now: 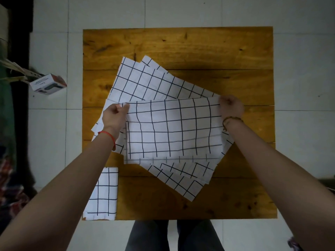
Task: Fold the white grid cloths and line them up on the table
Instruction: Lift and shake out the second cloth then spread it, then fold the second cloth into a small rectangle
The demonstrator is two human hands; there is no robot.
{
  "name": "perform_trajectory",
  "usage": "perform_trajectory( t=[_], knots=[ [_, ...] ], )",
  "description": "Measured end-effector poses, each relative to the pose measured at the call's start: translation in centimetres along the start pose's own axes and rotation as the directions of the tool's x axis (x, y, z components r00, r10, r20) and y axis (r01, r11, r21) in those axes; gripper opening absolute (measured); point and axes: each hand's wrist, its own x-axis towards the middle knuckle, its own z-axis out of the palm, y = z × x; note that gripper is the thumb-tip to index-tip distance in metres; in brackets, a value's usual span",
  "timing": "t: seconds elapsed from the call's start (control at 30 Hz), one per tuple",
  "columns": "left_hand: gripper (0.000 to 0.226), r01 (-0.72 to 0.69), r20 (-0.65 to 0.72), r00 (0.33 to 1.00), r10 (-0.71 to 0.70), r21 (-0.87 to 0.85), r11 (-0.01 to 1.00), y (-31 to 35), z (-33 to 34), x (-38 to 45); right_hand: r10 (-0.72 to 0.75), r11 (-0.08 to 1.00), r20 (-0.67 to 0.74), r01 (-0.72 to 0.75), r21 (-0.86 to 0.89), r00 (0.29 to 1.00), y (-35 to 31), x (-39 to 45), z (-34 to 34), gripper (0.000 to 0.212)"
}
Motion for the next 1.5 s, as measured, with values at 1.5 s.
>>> perform_trajectory(
  t=[1.5],
  knots=[
    [0.068, -0.586, 0.472, 0.793, 0.386, 0.764, 0.269, -3.1, 1.0, -0.7, -0.521, 0.172, 0.736, 0.898, -0.406, 0.432, -4.3, -8.8, 13.4, 0.055]
  ],
)
